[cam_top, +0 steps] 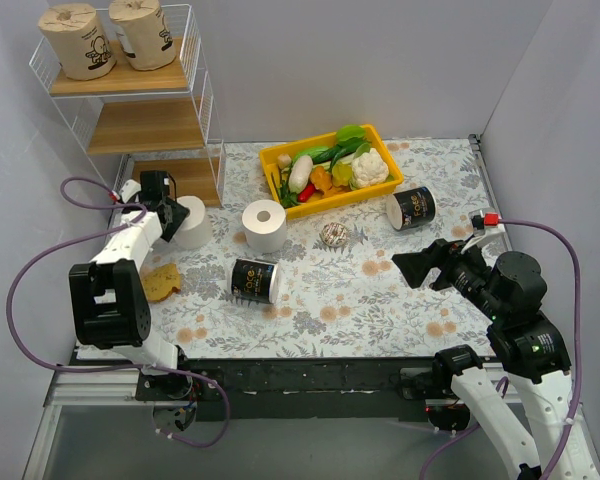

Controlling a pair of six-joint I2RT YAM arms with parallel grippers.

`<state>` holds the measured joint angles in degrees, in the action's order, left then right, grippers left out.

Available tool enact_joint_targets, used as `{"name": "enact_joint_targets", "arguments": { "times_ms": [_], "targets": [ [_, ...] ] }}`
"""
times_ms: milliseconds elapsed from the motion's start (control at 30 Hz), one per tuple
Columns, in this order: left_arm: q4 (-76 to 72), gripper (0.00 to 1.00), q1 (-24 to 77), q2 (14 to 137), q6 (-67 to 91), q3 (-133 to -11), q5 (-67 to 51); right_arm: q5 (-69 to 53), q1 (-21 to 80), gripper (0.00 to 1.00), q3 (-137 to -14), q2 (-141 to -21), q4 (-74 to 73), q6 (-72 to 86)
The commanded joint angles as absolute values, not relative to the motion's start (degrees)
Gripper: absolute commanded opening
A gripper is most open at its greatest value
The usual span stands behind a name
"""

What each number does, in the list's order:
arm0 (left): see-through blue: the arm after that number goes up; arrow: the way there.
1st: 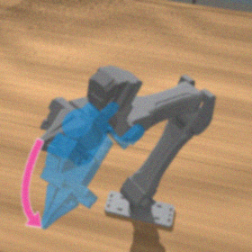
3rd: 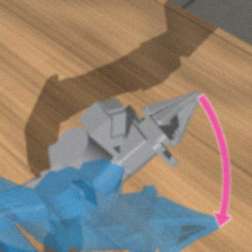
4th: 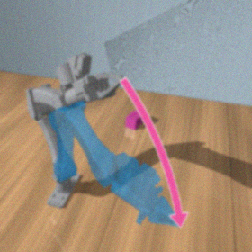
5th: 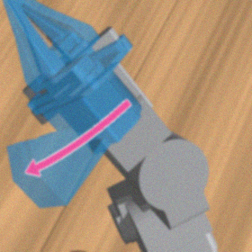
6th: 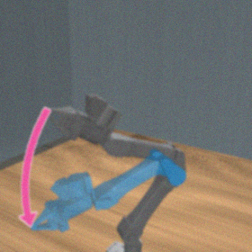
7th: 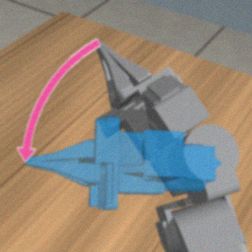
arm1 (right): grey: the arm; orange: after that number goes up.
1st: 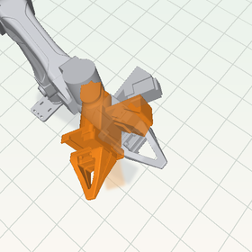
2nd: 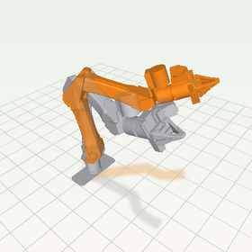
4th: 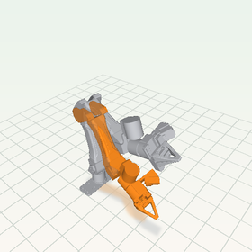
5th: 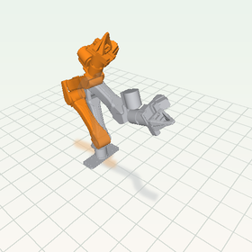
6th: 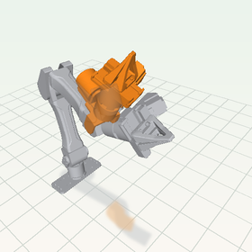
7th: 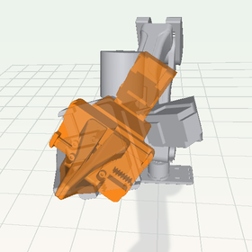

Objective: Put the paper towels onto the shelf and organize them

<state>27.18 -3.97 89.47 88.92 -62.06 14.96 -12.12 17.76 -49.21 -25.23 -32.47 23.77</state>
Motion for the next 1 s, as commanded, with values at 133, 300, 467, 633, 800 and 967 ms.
{"name": "enact_joint_targets", "arguments": {
  "times_ms": [133, 300, 467, 633, 800, 967],
  "targets": [
    [36.38, 0.25, -4.22, 81.40, 88.77, -69.94, 19.42, -12.39, 17.84, 0.92, -51.24, -25.31, -30.23, 23.38],
    [38.58, 0.25, -4.13, 74.27, 84.39, -77.33, 24.78, -12.22, 17.84, 0.92, -51.68, -24.17, -30.76, 23.47],
    [37.71, 0.26, -4.13, 74.35, 82.88, -88.38, 25.49, -12.39, 17.84, 0.92, -52.21, -23.91, -30.94, 23.82],
    [38.94, 0.26, -4.48, 79.19, 82.97, -97.20, 27.95, -12.22, 17.84, 0.92, -53.26, -24.26, -31.46, 23.64],
    [34.72, 0.25, -5.80, 81.82, 82.53, -99.74, 28.30, -11.42, 17.84, 0.92, -53.35, -23.91, -31.55, 23.47],
    [33.76, 0.25, -9.04, 84.72, 83.32, -101.08, 26.90, -11.25, 17.84, 0.92, -53.52, -24.34, -31.73, 23.20]
  ]
}}
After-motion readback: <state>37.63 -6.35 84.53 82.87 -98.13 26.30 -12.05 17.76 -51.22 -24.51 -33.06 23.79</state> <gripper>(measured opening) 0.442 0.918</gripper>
